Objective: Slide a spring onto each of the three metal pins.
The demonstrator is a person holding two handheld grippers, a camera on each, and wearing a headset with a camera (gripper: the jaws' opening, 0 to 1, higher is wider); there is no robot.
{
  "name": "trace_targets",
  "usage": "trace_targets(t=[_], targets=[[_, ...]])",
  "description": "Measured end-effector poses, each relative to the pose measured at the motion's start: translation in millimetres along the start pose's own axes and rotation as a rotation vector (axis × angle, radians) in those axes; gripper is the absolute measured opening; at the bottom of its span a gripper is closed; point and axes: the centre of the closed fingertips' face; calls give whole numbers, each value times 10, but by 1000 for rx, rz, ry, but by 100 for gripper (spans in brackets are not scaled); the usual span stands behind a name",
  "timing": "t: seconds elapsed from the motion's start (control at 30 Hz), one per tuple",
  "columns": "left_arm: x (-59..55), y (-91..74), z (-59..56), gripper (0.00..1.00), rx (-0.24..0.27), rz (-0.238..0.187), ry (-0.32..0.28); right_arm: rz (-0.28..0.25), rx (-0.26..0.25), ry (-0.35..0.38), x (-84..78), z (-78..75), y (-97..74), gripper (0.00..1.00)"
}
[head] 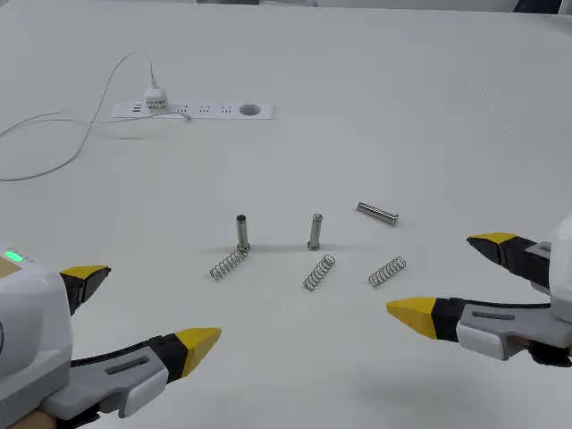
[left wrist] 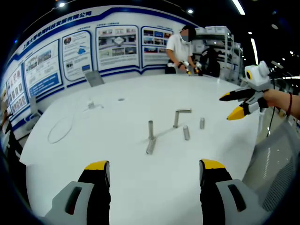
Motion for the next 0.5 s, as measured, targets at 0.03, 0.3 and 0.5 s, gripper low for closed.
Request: trace_targets(t=[0.03, 0.3, 0.5], targets=[[-4, 4, -5, 80, -2, 2, 0, 5, 0, 4, -1, -26, 15, 77], [-11, 30, -24, 81, -12, 0, -1, 16, 4, -23, 38, -205, 148, 69], [-16, 48, -42, 83, -21, -1, -11, 31, 18, -35, 71, -331, 288, 62]])
Point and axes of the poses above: the centre of the closed fingertips' face, and the gripper's own axes: y roughly forward along the fingers, z roughly to its left, x roughly out of its top, and after that the axes turned 15 degrees about -z, right-handed
